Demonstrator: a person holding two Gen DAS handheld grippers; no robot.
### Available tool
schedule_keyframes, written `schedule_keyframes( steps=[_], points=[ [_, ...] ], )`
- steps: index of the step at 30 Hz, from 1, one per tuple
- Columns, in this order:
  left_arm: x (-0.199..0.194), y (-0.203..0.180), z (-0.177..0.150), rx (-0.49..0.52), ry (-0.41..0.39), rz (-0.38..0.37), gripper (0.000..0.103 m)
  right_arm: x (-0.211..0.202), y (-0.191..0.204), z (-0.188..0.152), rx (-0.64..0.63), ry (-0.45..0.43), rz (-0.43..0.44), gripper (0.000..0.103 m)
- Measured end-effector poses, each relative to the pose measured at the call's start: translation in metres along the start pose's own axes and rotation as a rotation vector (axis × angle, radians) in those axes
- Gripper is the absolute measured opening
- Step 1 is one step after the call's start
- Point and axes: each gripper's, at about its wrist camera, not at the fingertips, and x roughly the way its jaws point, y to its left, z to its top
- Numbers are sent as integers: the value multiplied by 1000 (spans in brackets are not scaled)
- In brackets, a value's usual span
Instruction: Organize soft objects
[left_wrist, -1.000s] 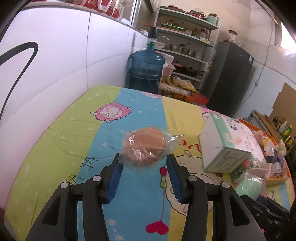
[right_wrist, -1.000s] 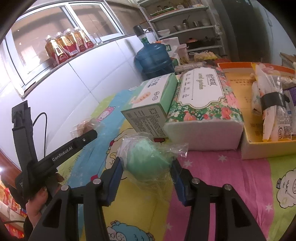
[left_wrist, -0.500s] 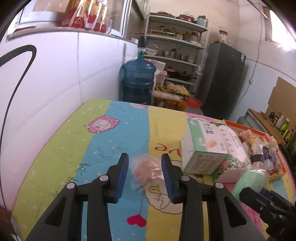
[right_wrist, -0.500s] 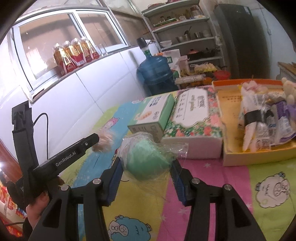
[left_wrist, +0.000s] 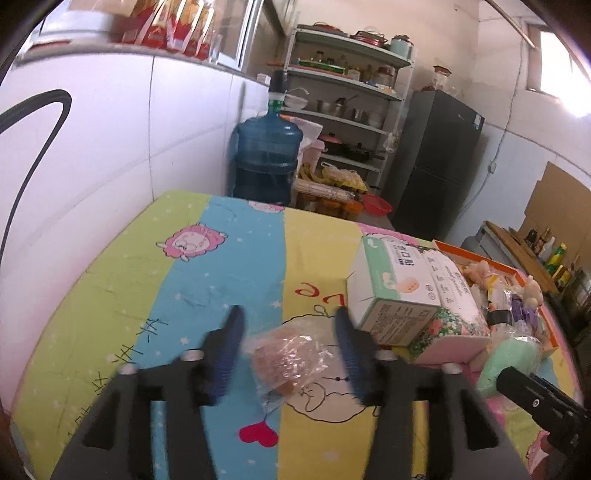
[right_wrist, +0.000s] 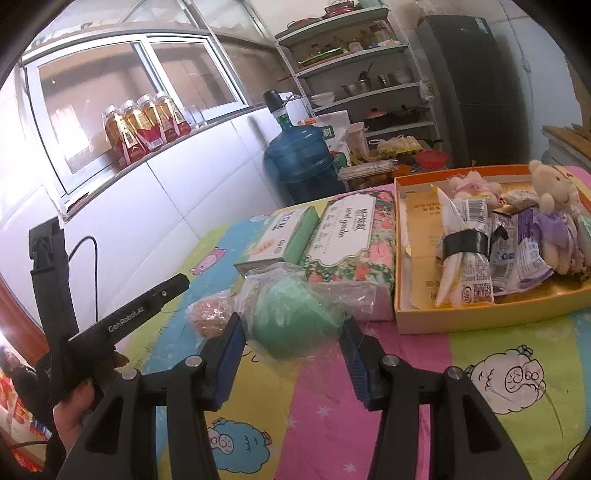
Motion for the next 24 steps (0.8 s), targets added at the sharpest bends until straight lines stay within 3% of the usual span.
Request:
schedule_keyframes(
  steps=[13,19,24],
  points=[
    [39,5,-11,46,86,15,63,12,-7,-1,26,17,12,51],
    [52,5,-13,63,101,30,73,19,-10,-1,39,25,12,51],
    [59,-1,-15,91,113,38,73,24,-10,-2,45,34,14,51]
  ],
)
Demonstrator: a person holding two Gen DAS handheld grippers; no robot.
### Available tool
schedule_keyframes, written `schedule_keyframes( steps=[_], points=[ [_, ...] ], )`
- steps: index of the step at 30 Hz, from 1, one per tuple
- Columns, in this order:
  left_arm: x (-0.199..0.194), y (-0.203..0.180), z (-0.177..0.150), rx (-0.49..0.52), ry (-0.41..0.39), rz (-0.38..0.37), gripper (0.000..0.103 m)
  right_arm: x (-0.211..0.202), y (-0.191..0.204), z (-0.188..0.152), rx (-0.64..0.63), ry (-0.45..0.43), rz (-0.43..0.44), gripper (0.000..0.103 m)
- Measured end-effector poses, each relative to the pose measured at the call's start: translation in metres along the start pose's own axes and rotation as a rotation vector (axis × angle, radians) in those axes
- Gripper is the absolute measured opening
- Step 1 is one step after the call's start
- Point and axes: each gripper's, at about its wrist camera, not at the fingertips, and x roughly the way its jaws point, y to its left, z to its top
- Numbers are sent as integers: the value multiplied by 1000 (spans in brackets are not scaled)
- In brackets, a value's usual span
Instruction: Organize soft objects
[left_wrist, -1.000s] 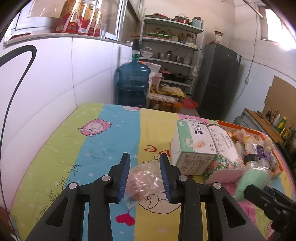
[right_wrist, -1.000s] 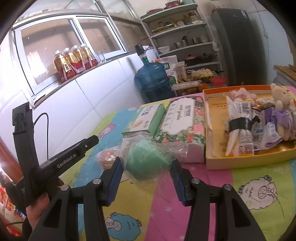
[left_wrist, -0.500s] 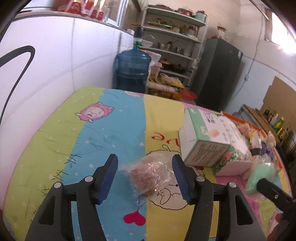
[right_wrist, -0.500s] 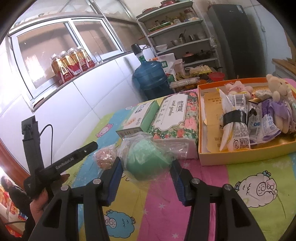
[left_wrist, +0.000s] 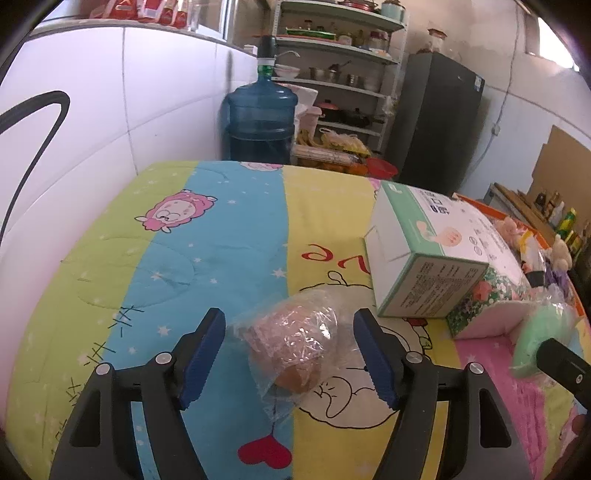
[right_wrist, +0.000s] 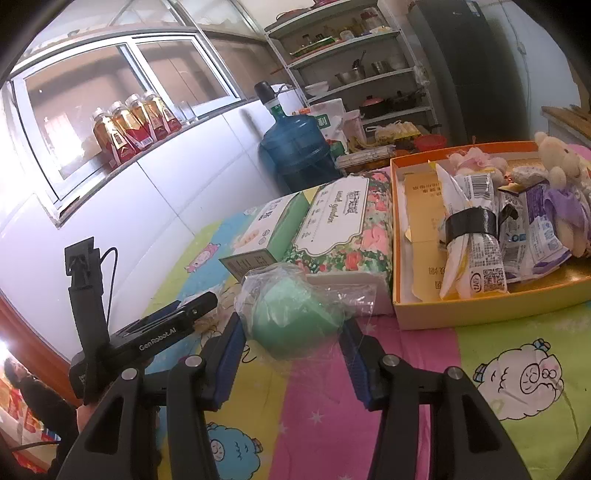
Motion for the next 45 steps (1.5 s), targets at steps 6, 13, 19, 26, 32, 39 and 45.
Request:
schedule_keyframes(
  steps=[6,13,19,26,32,39,45],
  points=[
    [11,-6,0,19,53,-7,74,1,0,0,2,1,1,51],
    [24,-14,-2,42,106,7,68,1,-1,-1,1,-6,1,51],
    [17,-2,1,-10,77,10,37,-3,-4,-2,7,-12,-2,51],
    [1,-1,-3,-12,31,13,26,-5,-3,-3,3,-14,-2,51],
    [-11,-1,-9,0,5,1,24,-9,-1,-4,-1,-17,0,51],
    [-21,-1,-14,0,3,-21,23,-13,0,-5,-7,-22,2,51],
    [-14,-3,-18,22,45,-3,25,-14,1,-4,-3,-24,0,51]
  ],
)
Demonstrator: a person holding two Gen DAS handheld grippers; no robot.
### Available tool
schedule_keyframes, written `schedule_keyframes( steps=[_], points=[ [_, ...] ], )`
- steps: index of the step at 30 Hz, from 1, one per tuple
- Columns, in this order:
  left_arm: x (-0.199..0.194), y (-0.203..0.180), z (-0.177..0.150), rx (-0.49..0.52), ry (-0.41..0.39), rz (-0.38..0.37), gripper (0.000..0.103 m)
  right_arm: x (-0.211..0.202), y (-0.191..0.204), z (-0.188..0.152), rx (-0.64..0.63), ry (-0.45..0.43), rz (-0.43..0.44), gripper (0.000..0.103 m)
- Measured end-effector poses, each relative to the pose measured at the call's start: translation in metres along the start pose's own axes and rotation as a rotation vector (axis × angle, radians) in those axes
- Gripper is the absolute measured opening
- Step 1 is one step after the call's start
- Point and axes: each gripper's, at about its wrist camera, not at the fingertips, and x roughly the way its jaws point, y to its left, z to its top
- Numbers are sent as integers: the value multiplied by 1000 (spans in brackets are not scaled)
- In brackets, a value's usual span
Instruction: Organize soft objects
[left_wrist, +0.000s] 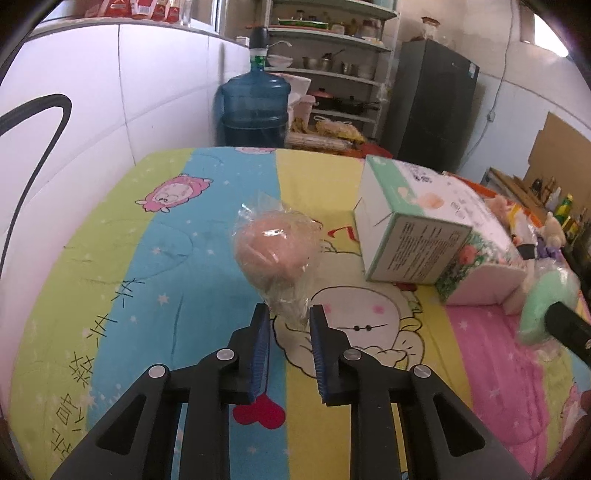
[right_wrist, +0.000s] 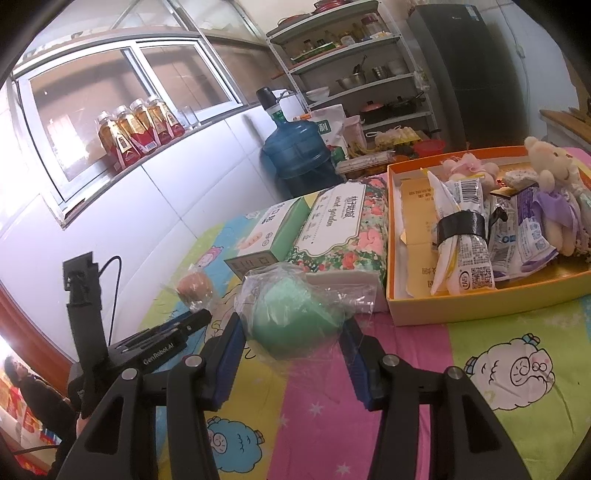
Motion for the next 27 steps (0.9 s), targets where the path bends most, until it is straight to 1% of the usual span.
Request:
schedule_keyframes(
  steps=[3,4,5,9,13,16,18,22,27],
  points=[
    [4,5,1,-26,14,5,41,0,-2,0,6,2,-1,51],
    [4,7,1,-38,14,1,48,1,-2,0,9,2,-2,51],
    [5,9,2,-44,13,3,51,1,-3,1,14,3,-3,51],
    [8,13,5,-57,16,22,51,3,-8,1,31,9,-2,52],
    [8,26,7,-113,28,8,51,5,-10,2,36,11,0,52],
    [2,34,7,-137,19,-1,51,5,-11,3,29,6,5,52],
    [-3,39,5,-150,12,-2,51,6,-11,4,27,5,9,52],
    [-20,48,2,-175,-10,-33,51,11,-10,8,26,13,30,52],
    [-40,58,1,-183,-56,-11,51,17,-5,10,12,27,58,52]
  ],
)
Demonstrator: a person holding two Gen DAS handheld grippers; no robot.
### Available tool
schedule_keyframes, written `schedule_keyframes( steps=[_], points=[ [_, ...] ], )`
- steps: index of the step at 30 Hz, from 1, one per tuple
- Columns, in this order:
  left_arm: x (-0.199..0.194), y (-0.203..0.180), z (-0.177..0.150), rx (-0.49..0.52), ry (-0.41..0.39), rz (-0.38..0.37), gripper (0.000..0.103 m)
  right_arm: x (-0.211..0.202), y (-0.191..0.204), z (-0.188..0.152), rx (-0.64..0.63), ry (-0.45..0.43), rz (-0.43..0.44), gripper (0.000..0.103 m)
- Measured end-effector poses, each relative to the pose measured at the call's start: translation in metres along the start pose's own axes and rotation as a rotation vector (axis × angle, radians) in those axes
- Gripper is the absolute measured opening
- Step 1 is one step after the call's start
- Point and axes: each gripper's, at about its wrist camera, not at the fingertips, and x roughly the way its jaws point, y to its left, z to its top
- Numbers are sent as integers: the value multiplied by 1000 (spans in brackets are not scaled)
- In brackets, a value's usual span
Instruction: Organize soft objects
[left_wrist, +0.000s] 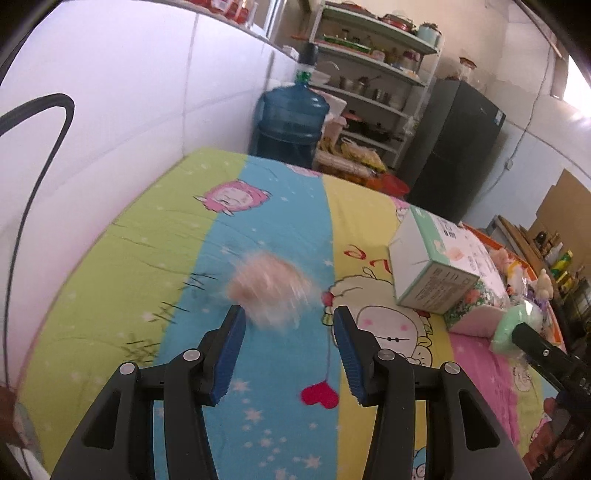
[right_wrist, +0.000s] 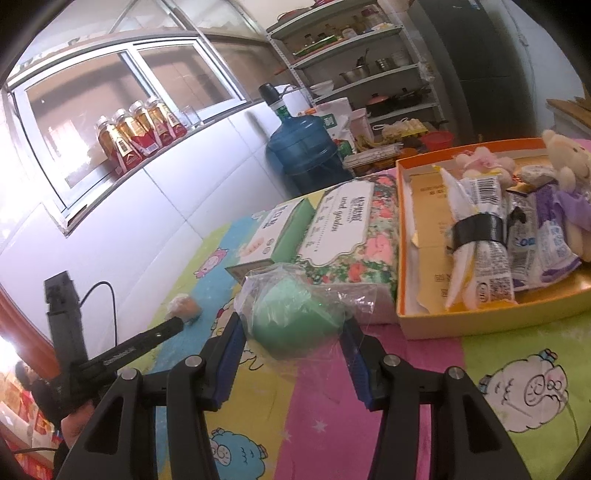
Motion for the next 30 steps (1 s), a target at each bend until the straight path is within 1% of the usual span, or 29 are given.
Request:
schedule_keyframes(
  steps=[5,11,15,18,19,20,22,25,27,30],
  points=[
    [-3,4,5,-10,-10,31,51,4,2,0,-2,9,15,52],
    [13,-3,10,11,0,65,51,0,-3,-2,7,3,18,52],
    [24,-4,19,47,-11,112,51,-2,-9,-1,22,-1,16,52],
    [35,-2,23,73,3,135,51,-3,-13,0,31,-6,15,52],
    [39,-2,23,76,9,132,54,-3,-14,1,37,-7,16,52],
    [42,-1,23,78,16,121,61,-4,-16,1,40,-8,18,52],
    [49,-1,22,81,38,99,63,-3,-17,1,44,-8,20,52],
    [60,-6,16,97,66,99,71,-2,-18,2,49,-6,21,52],
    [64,-8,13,106,75,98,72,-1,-19,2,52,-5,23,52],
    [63,-7,13,79,72,82,72,0,-20,3,49,-2,21,52]
  ],
)
